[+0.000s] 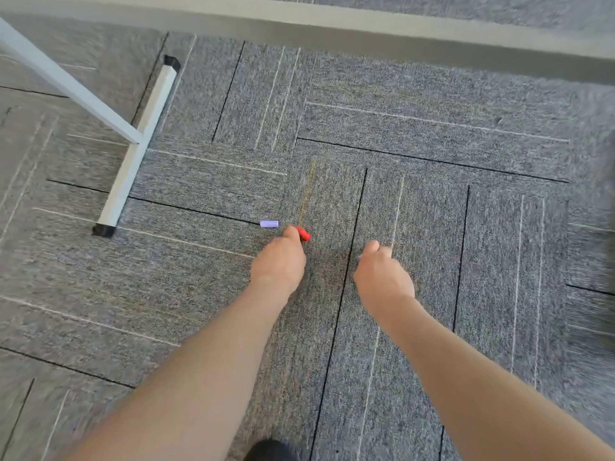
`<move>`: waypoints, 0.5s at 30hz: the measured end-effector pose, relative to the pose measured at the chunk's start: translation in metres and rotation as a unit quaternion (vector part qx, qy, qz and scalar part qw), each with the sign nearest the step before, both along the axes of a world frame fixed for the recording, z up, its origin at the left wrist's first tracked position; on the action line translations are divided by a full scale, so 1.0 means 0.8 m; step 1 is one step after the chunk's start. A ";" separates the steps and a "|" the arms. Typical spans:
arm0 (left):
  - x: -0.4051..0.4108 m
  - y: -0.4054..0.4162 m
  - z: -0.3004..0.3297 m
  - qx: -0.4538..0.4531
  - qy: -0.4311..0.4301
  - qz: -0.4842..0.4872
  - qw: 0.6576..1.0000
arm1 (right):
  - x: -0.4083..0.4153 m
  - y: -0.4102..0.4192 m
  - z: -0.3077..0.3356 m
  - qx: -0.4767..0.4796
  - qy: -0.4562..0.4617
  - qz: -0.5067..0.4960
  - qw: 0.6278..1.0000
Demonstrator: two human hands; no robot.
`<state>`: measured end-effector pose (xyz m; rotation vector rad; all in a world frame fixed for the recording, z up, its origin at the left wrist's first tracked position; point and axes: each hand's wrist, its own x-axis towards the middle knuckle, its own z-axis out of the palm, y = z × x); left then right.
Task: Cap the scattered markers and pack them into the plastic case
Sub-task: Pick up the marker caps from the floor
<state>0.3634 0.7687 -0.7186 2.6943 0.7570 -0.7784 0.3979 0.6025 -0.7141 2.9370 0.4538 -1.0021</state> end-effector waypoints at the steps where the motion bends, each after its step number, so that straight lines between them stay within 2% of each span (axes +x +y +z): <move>1: 0.002 0.001 0.002 -0.006 0.008 -0.001 1.000 | 0.002 0.001 -0.001 0.002 0.002 -0.014 1.000; 4: 0.006 0.006 0.005 -0.038 -0.007 0.048 0.998 | 0.008 0.003 -0.004 0.047 0.015 -0.077 0.996; 7: 0.006 0.022 0.007 -0.043 -0.102 0.118 0.987 | 0.012 0.007 -0.002 0.133 0.052 -0.145 0.979; 10: 0.009 0.043 0.010 -0.018 -0.157 0.091 0.983 | 0.010 0.015 0.003 0.185 0.069 -0.166 0.966; 15: 0.017 0.061 0.018 0.015 -0.078 -0.053 0.995 | 0.010 0.033 0.008 0.197 0.031 -0.125 0.972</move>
